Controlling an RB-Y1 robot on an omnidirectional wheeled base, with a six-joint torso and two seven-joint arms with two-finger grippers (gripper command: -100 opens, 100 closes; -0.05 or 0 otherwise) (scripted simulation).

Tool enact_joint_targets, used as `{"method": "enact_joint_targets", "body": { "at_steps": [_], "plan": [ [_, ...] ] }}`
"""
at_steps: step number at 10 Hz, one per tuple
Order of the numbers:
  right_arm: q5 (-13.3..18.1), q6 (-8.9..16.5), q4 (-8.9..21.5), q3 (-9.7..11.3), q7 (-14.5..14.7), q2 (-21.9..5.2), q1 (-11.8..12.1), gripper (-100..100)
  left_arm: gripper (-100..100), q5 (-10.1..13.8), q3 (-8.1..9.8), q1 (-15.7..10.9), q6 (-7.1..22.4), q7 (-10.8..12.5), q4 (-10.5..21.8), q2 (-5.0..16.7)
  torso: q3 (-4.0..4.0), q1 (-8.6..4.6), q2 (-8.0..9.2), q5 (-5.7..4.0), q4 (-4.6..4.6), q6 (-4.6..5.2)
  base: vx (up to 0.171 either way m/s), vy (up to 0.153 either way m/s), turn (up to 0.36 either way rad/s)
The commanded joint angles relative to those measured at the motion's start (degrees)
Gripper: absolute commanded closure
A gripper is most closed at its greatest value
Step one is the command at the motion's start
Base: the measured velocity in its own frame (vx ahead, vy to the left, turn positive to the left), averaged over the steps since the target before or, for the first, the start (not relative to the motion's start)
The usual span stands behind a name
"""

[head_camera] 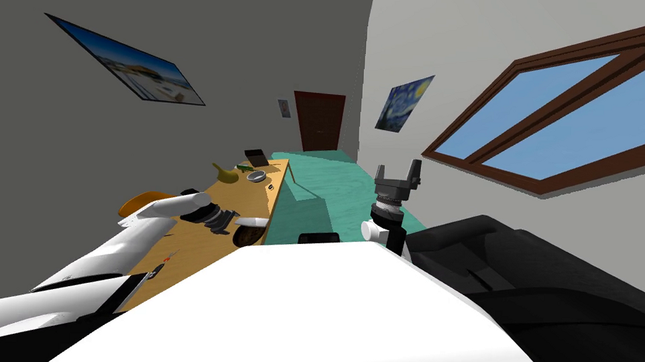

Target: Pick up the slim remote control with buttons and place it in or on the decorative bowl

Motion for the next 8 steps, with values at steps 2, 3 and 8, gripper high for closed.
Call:
{"method": "enact_joint_targets", "body": {
  "at_steps": [2,3,8],
  "plan": [
    [0.0,0.0,0.0,0.0,0.0,0.0,0.0,0,-100,0.1,0.11,0.4,0.1,1.0,-3.3,0.0,-0.01,-0.09,-0.03,-0.02,0.0,0.0,-0.002,0.004,-0.001],
    [0.0,0.0,0.0,0.0,0.0,0.0,0.0,0,-100,1.7,-1.79,2.0,1.4,3.6,-5.2,0.2,-0.03,-0.15,-0.05,-0.04,-0.01,0.0,-0.008,0.047,0.042],
    [0.0,0.0,0.0,0.0,0.0,0.0,0.0,0,-100,3.4,-3.69,3.5,2.7,9.5,-12.8,0.3,0.01,0.04,0.03,0.01,0.0,-0.03,-0.014,0.044,0.014]
  ]
}}
